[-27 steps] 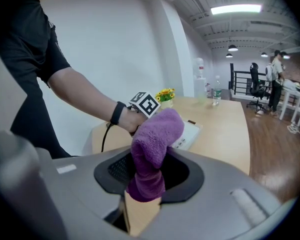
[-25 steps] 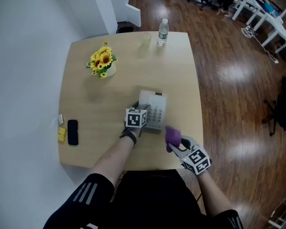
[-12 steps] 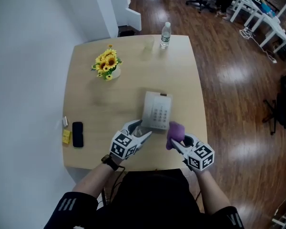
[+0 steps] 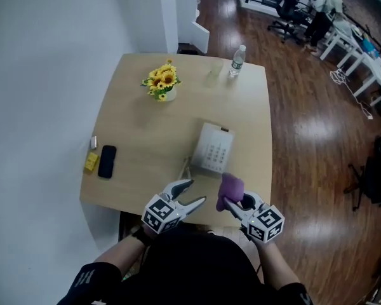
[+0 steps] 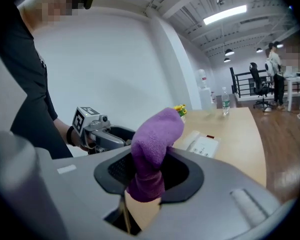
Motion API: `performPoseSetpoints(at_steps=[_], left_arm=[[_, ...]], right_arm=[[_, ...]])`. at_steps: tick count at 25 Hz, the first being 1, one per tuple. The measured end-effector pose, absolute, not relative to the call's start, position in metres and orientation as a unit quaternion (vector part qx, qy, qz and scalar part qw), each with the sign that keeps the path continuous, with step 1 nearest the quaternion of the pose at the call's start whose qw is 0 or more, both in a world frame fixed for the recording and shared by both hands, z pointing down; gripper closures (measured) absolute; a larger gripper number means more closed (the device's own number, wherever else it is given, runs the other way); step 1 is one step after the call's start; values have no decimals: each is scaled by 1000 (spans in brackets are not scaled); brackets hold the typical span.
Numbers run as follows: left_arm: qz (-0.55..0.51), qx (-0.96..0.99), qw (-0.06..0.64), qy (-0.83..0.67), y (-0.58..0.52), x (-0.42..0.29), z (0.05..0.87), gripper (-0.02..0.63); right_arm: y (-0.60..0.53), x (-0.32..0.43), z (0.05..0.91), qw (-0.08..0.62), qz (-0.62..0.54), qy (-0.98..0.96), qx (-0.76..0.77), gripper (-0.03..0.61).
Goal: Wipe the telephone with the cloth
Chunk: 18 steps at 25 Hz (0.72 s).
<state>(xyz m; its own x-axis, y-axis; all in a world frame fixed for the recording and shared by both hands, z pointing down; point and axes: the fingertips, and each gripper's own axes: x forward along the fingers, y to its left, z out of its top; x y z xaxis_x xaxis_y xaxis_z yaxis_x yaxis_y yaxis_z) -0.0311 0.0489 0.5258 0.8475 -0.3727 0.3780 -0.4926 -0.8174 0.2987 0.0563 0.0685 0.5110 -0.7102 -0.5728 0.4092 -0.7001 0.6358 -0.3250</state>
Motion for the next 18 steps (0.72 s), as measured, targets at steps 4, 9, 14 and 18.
performPoseSetpoints(at_steps=[4,9,14,18], left_arm=[[137,939,189,-252,76,-15,512,337],[129,935,192,-269,122,-1,499,337],[123,933,183,-284,163,5,494,339],[117,931,172,-298,191,5,490,342]], right_arm=[[100,72,494,121,219,-905,344,442],[149,93,481,93,223,-909,339,443],[189,108,471,77,218,-914,332,442],[217,119,468,74,216,-916,330,443]])
